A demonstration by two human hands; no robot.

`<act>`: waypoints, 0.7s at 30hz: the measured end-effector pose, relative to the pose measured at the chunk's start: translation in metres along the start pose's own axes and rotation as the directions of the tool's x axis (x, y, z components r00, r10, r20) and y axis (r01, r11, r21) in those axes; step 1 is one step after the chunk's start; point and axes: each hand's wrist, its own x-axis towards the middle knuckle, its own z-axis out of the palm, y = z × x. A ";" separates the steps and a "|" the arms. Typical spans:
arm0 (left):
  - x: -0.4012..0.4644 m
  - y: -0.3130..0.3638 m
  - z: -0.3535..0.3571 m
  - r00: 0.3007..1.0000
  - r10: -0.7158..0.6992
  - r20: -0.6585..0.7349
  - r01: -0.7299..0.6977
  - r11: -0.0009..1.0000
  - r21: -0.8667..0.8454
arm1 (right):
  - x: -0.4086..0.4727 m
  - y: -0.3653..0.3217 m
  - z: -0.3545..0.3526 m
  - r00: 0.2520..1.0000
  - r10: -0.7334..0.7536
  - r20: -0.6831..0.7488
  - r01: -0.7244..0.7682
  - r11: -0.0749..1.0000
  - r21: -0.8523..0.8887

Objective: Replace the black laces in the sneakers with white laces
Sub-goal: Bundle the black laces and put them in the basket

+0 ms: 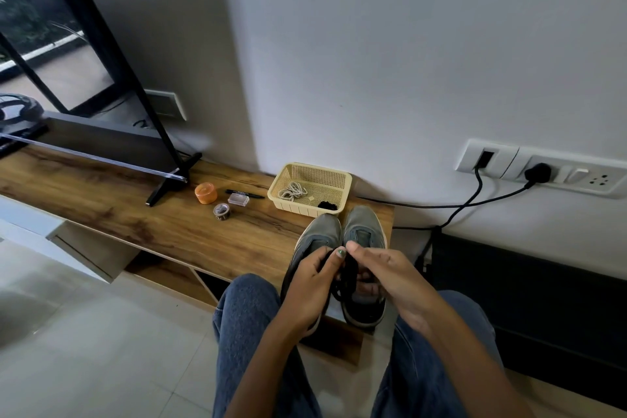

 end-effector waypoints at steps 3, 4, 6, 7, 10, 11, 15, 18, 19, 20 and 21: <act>0.001 -0.001 0.000 1.000 0.013 -0.001 -0.013 1.000 0.016 | 0.001 0.000 -0.003 1.000 0.031 -0.006 -0.030 0.998 0.047; 0.001 -0.001 0.000 1.000 0.015 -0.007 -0.015 1.000 0.015 | 0.002 0.001 -0.003 1.000 0.027 -0.003 -0.027 0.999 0.025; 0.002 -0.002 0.001 1.000 0.015 -0.023 -0.015 0.999 0.030 | 0.003 0.002 -0.002 1.000 0.021 -0.016 -0.021 1.000 -0.018; 0.002 -0.003 0.001 0.999 0.012 -0.032 -0.011 0.999 0.034 | 0.003 0.003 -0.002 0.999 0.025 -0.025 -0.025 0.999 -0.025; 0.002 -0.005 0.000 0.997 0.005 -0.072 -0.001 0.998 0.057 | 0.005 0.004 -0.004 0.999 0.042 -0.024 -0.043 0.999 -0.027; 0.002 -0.006 -0.001 0.996 0.013 -0.085 -0.007 0.997 0.078 | 0.005 0.005 -0.004 0.998 0.048 -0.033 -0.049 0.999 -0.022; 0.002 -0.004 0.000 0.991 0.033 -0.128 -0.020 0.995 0.102 | 0.010 0.010 -0.002 0.992 0.101 -0.082 -0.092 0.991 0.100; 0.001 -0.001 0.001 0.993 0.017 -0.113 -0.008 0.997 0.079 | 0.011 0.010 -0.003 0.989 0.145 -0.040 -0.132 0.961 0.241; -0.001 0.001 0.002 0.994 0.007 -0.107 -0.001 0.999 0.053 | 0.011 0.009 -0.002 0.988 0.152 -0.018 -0.140 0.945 0.295; -0.002 0.003 0.002 0.995 -0.005 -0.099 0.007 1.000 0.018 | 0.011 0.008 -0.002 0.988 0.152 -0.004 -0.141 0.927 0.348; -0.003 0.005 0.003 0.996 -0.024 -0.090 0.022 1.000 -0.022 | 0.011 0.007 -0.002 0.989 0.147 -0.001 -0.135 0.910 0.392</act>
